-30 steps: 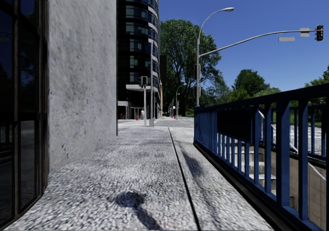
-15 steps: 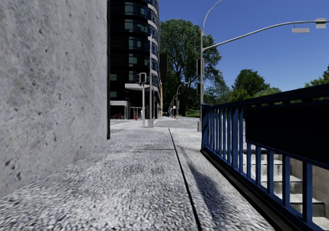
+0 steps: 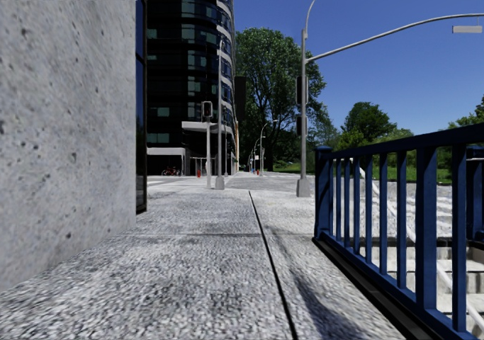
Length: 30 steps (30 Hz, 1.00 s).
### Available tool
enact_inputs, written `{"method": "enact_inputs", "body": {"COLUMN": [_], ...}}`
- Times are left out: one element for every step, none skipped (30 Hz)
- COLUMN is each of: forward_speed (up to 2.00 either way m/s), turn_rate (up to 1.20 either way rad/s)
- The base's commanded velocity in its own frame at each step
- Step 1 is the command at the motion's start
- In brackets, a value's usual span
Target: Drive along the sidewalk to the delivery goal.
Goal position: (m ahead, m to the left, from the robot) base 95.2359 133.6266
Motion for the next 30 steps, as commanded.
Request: {"method": "enact_inputs", "body": {"forward_speed": [2.0, 2.0, 2.0, 2.0, 2.0, 2.0, 2.0, 2.0, 2.0, 2.0, 2.0, 2.0, 2.0, 2.0, 2.0, 2.0, 2.0, 2.0, 2.0, 2.0, 2.0, 2.0, 2.0, 2.0, 2.0, 2.0, 2.0, 2.0, 2.0, 2.0], "turn_rate": [0.0, 0.0, 0.0, 0.0, 0.0, 0.0, 0.0, 0.0, 0.0, 0.0, 0.0, 0.0, 0.0, 0.0, 0.0, 0.0, 0.0, 0.0, 0.0, 0.0, 0.0, 0.0, 0.0, 0.0, 0.0, 0.0, 0.0, 0.0, 0.07, 0.18]}}
